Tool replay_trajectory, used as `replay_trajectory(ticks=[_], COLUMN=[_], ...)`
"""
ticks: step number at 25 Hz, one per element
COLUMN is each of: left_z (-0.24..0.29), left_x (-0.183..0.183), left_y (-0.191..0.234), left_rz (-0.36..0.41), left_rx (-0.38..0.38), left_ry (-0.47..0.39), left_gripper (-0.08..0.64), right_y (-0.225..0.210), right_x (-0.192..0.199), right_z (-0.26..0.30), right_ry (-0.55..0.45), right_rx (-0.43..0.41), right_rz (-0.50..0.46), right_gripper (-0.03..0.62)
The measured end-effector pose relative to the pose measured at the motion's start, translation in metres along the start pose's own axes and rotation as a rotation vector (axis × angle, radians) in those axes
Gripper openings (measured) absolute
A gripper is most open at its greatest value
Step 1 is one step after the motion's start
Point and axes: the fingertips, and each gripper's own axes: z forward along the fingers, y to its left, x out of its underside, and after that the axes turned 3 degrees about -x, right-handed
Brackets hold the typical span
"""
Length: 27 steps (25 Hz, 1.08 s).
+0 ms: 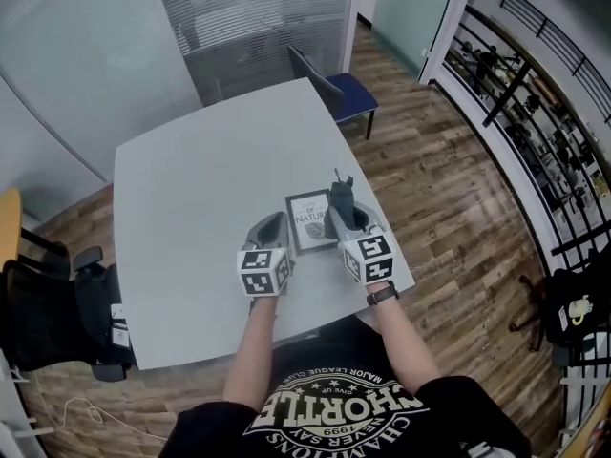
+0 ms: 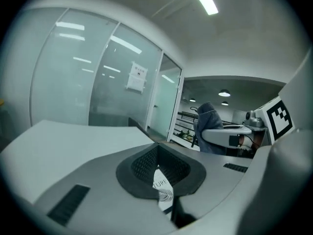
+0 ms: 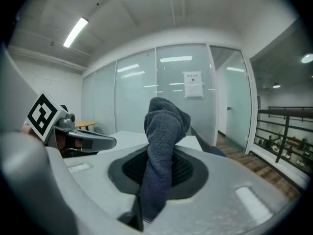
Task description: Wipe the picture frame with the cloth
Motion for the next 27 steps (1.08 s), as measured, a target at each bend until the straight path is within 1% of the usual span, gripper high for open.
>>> replay_trajectory(ticks=[3, 5, 7, 9, 13, 18, 21, 24, 27], left_z=[-0.033, -0.053, -0.07, -0.084, -0.099, -0.113, -0.117, -0.112, -0.104], left_x=[-0.041, -0.059, -0.068, -0.07, -0.065, -0.063, -0.059, -0.044, -0.017], left_y=[-0.015, -0.024, -0.031, -0.037, -0.046, -0.055, -0.062, -0.061, -0.05], left_rz=[0.083, 0.121, 0.138, 0.153, 0.19, 0.175, 0.165, 0.156, 0.153], left_rx=[-0.013, -0.016, -0.024, -0.026, 0.0, 0.023, 0.035, 0.046, 0.038], left_ry=[-0.127, -0.189, -0.222, -0.236, -0.252, -0.25, -0.245, -0.216, -0.157], left_gripper=[0.005, 0.005, 0.005, 0.005, 0.005, 0.005, 0.005, 0.005, 0.005], right_y=[0.013, 0.02, 0.026, 0.03, 0.04, 0.048, 0.051, 0.052, 0.055], right_x=[-0.03, -0.047, -0.059, -0.067, -0.069, -0.074, -0.071, -0.059, -0.039], right_z=[-0.031, -0.048, -0.062, -0.074, -0.09, -0.112, -0.122, -0.128, -0.131], right_ry=[-0.085, -0.127, -0.16, -0.183, -0.196, -0.209, -0.196, -0.172, -0.129], right_rx=[0.058, 0.095, 0.123, 0.143, 0.164, 0.188, 0.197, 0.21, 0.226], right_rz=[-0.045, -0.053, -0.056, -0.066, -0.061, -0.059, -0.069, -0.07, -0.068], right_gripper=[0.072, 0.072, 0.072, 0.072, 0.072, 0.071, 0.071, 0.071, 0.071])
